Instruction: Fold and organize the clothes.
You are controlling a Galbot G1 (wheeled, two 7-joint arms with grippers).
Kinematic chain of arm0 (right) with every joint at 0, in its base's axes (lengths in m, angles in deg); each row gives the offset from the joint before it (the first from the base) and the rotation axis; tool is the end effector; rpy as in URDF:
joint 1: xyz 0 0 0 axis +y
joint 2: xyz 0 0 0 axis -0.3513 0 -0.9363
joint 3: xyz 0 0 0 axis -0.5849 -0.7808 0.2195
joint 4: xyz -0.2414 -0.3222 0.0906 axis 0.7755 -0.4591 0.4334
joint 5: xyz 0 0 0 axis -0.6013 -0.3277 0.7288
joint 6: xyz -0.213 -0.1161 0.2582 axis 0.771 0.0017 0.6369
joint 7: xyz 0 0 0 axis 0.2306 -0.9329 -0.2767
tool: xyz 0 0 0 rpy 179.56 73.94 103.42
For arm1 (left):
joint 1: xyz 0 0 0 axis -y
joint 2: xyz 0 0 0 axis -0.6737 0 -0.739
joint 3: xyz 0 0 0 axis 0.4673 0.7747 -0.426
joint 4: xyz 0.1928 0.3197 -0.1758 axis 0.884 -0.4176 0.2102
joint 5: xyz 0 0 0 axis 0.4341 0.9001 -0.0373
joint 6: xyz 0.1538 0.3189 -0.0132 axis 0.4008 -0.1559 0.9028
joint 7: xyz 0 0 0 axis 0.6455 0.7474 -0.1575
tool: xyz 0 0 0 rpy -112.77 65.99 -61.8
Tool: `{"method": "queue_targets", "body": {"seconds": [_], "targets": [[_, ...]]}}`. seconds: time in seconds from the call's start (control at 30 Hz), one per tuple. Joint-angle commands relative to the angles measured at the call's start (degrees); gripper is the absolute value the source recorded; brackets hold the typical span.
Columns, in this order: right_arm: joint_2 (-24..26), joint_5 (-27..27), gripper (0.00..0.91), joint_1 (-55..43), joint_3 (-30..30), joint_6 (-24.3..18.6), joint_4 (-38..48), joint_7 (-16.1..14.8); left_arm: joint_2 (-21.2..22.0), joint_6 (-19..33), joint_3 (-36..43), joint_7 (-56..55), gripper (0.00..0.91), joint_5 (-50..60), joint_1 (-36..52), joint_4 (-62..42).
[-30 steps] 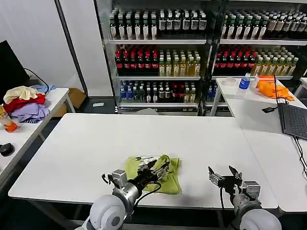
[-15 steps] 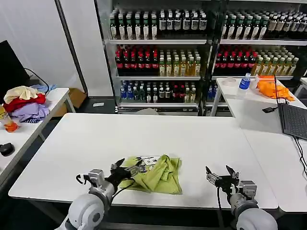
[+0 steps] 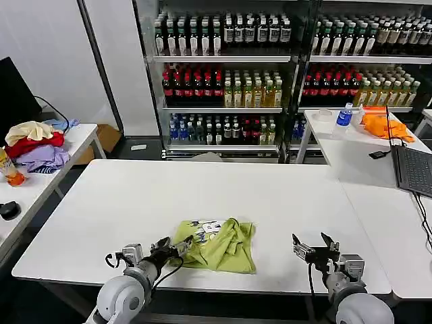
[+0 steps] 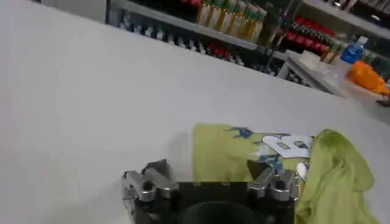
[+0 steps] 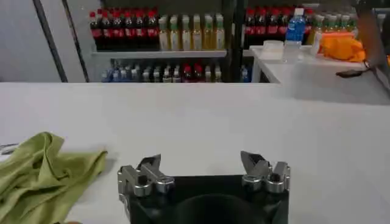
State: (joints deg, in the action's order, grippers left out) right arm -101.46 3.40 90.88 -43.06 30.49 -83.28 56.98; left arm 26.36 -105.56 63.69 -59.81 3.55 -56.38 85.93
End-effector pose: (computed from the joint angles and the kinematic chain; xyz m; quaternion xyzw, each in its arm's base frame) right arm 0.2046 -0.0984 -0.2905 0.0162 -0.9760 -0.0022 0.2172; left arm 0.2726 0.0427 -0.3488 -0.1166 -0.9362 0.1427 0.2994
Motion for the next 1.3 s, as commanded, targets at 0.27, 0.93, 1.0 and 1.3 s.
{"method": "queue_targets", "body": {"seconds": [0.27, 0.93, 1.0, 1.3], "targets": [[-0.08, 0.12, 0.907, 0.21, 0.36, 0.03, -0.18, 0.13, 2.37, -0.86, -2.13, 0.10, 0.020, -16.92, 1.72, -6.31], [-0.27, 0.17, 0.907, 0.53, 0.45, 0.14, -0.93, 0.36, 2.02, -0.95, -7.86, 1.35, 0.020, -23.26, 0.85, -3.48], [-0.22, 0.22, 0.907, 0.58, 0.58, 0.17, -1.07, 0.39, 1.58, -0.97, -10.31, 1.18, 0.020, -23.92, 1.25, -2.77], [-0.31, 1.29, 0.907, -0.24, 1.32, 0.04, -1.21, 0.40, -14.32, -1.10, -25.83, 3.00, 0.020, -21.70, 4.07, -1.90]]}}
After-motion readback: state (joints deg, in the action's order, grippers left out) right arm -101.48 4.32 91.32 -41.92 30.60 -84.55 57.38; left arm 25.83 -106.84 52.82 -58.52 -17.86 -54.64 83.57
